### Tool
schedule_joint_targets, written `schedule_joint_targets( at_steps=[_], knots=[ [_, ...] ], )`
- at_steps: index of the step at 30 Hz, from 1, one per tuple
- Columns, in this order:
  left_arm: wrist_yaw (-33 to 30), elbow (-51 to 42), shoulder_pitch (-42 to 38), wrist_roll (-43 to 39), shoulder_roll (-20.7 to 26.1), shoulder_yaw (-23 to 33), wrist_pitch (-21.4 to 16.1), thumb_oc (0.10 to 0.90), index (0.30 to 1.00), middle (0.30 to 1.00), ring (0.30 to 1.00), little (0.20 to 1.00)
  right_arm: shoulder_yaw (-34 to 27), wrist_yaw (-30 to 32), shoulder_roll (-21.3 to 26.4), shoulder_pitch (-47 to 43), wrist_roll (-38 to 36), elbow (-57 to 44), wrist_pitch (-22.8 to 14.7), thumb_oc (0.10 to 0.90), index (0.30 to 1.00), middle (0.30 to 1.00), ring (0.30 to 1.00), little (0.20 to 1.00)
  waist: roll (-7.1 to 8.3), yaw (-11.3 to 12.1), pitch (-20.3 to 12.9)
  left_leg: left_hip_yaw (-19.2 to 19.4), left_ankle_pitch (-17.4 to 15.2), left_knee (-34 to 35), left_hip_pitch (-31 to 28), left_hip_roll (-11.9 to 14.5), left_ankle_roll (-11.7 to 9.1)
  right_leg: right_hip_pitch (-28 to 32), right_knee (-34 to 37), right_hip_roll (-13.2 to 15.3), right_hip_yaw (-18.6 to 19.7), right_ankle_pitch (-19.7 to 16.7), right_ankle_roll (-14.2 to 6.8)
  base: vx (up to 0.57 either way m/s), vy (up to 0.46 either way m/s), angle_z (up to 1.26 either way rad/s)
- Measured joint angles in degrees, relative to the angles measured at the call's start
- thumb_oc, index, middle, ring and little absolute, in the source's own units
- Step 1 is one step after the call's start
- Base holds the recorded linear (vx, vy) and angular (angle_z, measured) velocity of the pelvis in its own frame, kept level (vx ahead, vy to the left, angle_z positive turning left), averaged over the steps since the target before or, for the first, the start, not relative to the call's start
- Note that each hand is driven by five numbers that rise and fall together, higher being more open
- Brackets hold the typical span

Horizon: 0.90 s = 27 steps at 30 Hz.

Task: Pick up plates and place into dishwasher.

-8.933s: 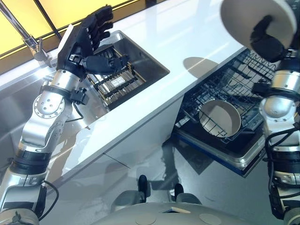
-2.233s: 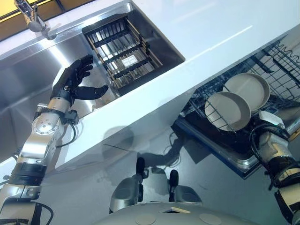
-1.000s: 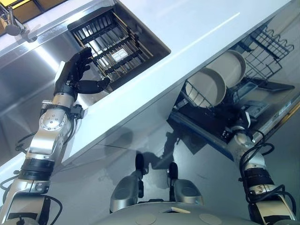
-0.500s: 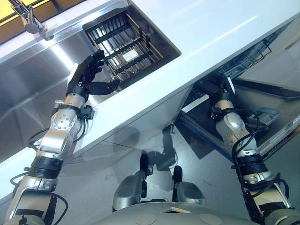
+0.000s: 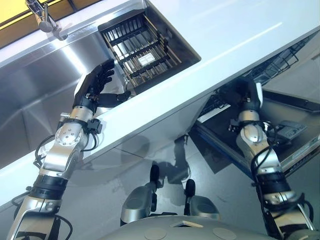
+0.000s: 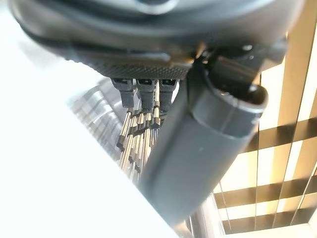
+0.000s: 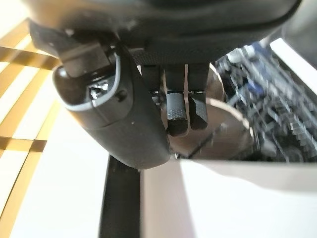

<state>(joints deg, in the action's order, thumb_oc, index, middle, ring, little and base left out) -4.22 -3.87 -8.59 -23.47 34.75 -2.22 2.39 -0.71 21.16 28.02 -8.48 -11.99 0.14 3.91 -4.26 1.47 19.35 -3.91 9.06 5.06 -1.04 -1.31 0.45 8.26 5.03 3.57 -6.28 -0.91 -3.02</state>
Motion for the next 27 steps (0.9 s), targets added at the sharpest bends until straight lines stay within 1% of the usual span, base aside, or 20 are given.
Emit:
schedule_joint_targets(
  at_steps=[1,2,3,5,6,7,10,12,13,14,15,18,22,24,27],
  knots=[
    [0.01,-0.14,1.05,0.00,-0.14,0.99,-0.10,0.800,0.900,0.900,0.900,0.900,-1.98,0.60,-0.02,1.76,0.53,-1.22,-0.80,0.100,0.300,0.300,0.300,0.200,0.06,-0.06,-0.03,0.45,-0.12,0.00,-0.28,0.00,0.03,0.12,0.00,0.06,0.52,0.02,-0.03,-0.06,-0.011,-0.27],
    [0.08,-0.14,2.74,-0.03,-0.13,2.71,-0.10,0.800,0.900,0.900,0.900,0.900,-5.41,2.56,0.09,3.84,2.21,-2.10,-1.69,0.100,0.300,0.300,0.300,0.200,0.28,-0.54,-0.12,1.21,-0.32,0.01,-0.63,0.05,0.06,0.14,0.00,0.10,1.32,0.00,-0.05,-0.07,-0.019,-0.25],
    [0.08,-0.16,3.28,-0.03,-0.13,3.30,-0.11,0.800,0.900,0.900,0.900,0.900,-6.72,3.39,0.11,4.47,2.50,-2.32,-1.88,0.100,0.300,0.300,0.300,0.200,0.35,-0.94,-0.16,1.28,-0.34,0.01,-0.65,0.06,0.06,0.14,-0.01,0.10,1.34,0.00,-0.05,-0.07,-0.024,-0.17],
    [0.15,-0.13,4.95,-0.06,-0.13,5.47,-0.12,0.800,0.900,0.900,0.900,0.900,-12.00,6.34,0.25,6.16,2.40,-2.37,-2.41,0.100,0.300,0.300,0.300,0.200,0.80,-2.32,-0.39,1.56,-0.41,0.02,-0.65,0.18,-0.01,0.05,-0.01,0.02,1.57,-0.01,-0.05,-0.07,-0.029,-0.08],
    [0.43,-0.03,5.94,-0.08,-0.12,6.66,-0.32,0.800,0.900,0.900,0.900,0.900,-14.24,7.85,0.23,6.98,1.95,-2.10,-2.86,0.100,0.300,0.300,0.300,0.200,1.20,-2.98,-0.65,2.15,-0.59,0.02,-0.82,0.29,-0.12,-0.09,-0.06,-0.11,2.28,-0.02,-0.04,-0.09,-0.046,-0.25],
    [0.74,0.51,6.45,-0.10,0.02,7.49,-0.42,0.800,0.900,0.900,0.900,0.900,-16.32,9.78,0.24,8.13,1.41,-0.93,-3.84,0.100,0.300,0.300,0.300,0.200,1.67,-3.46,-1.01,2.66,-0.87,0.04,-1.20,0.32,-0.29,-0.03,-0.16,-0.23,2.74,-0.02,-0.04,-0.07,-0.047,-0.24],
    [1.51,0.62,7.14,-0.15,0.22,7.75,-0.61,0.800,0.900,0.900,0.900,0.900,-19.66,13.55,0.24,9.89,0.67,3.68,-4.20,0.100,0.300,0.300,0.300,0.200,2.72,-4.74,-2.41,3.23,-1.37,0.17,-1.24,0.41,-0.52,-0.27,-0.17,-0.24,3.16,0.00,-0.04,-0.07,-0.052,-0.14],
    [1.87,0.71,7.45,-0.14,0.48,7.79,-1.05,0.800,0.900,0.900,0.900,0.900,-20.29,16.50,0.23,10.66,0.20,7.04,-5.16,0.100,0.300,0.300,0.300,0.200,3.05,-5.01,-2.93,3.99,-1.58,0.12,-1.24,0.48,-0.45,-0.86,-0.44,-0.20,4.19,-0.02,-0.06,-0.06,-0.042,-0.21],
    [2.01,1.05,7.38,-0.14,0.72,7.78,-1.18,0.800,0.900,0.900,0.900,0.900,-20.58,18.62,0.22,10.43,-1.64,10.89,-6.79,0.100,0.300,0.300,0.300,0.200,3.20,-5.45,-3.13,4.03,-1.64,0.07,-1.25,0.67,-0.36,-0.92,-0.58,-0.11,4.25,-0.02,-0.07,-0.03,-0.050,-0.14],
    [2.19,1.57,7.40,-0.15,0.90,7.78,-1.35,0.800,0.900,0.900,0.900,0.900,-21.20,20.90,0.06,10.44,-4.04,13.68,-7.07,0.100,0.300,0.300,0.300,0.200,3.22,-5.71,-3.37,4.40,-1.72,0.20,-1.25,0.61,-0.28,-0.96,-0.62,-0.01,4.29,-0.01,-0.09,-0.02,-0.070,-0.07],
    [2.21,2.09,7.39,-0.16,1.12,7.75,-1.35,0.800,0.900,0.900,0.900,0.900,-21.37,22.47,-0.11,10.41,-5.38,16.93,-8.49,0.100,0.300,0.300,0.300,0.200,3.21,-5.79,-3.64,4.66,-1.76,0.16,-1.31,0.61,-0.21,-1.01,-0.62,0.06,4.46,-0.02,-0.10,-0.02,-0.080,-0.07],
    [2.22,3.06,7.39,-0.15,1.88,7.68,-1.35,0.800,0.900,0.900,0.900,0.900,-21.55,26.62,-0.90,10.48,-8.83,24.74,-9.71,0.100,0.300,0.300,0.300,0.200,3.05,-6.10,-3.96,4.84,-1.83,0.07,-1.42,0.70,-0.17,-0.99,-0.65,0.04,4.57,0.01,-0.14,-0.03,-0.112,-0.04],
    [2.16,3.19,7.10,-0.14,2.72,7.36,-1.31,0.800,0.900,0.900,0.900,0.900,-20.61,26.75,-2.23,10.46,-10.70,30.45,-9.73,0.100,0.300,0.300,0.300,0.200,2.84,-6.18,-4.07,4.91,-1.60,0.03,-1.46,0.95,0.04,-1.14,-1.00,-0.17,4.48,0.03,-0.11,-0.04,-0.100,-0.01],
    [2.13,3.79,6.43,-0.16,3.29,6.75,-1.30,0.800,0.900,0.900,0.900,0.900,-19.80,25.55,-2.39,10.20,-11.86,33.33,-9.90,0.100,0.300,0.300,0.300,0.200,2.45,-5.96,-4.19,4.87,-1.76,0.02,-1.19,1.02,-0.35,-1.59,-1.34,-0.19,4.35,0.12,-0.10,-0.06,-0.080,-0.02],
    [2.13,6.55,3.88,-0.30,3.51,6.20,-1.32,0.800,0.900,0.900,0.900,0.900,-18.23,23.06,-2.35,7.85,-17.14,39.39,-10.41,0.100,0.300,0.300,0.300,0.200,1.22,-5.56,-4.21,4.69,-1.01,-0.02,0.06,1.17,-0.09,-4.65,-5.13,-0.23,3.92,1.48,-0.09,-0.18,-0.113,0.01]
  ],
)
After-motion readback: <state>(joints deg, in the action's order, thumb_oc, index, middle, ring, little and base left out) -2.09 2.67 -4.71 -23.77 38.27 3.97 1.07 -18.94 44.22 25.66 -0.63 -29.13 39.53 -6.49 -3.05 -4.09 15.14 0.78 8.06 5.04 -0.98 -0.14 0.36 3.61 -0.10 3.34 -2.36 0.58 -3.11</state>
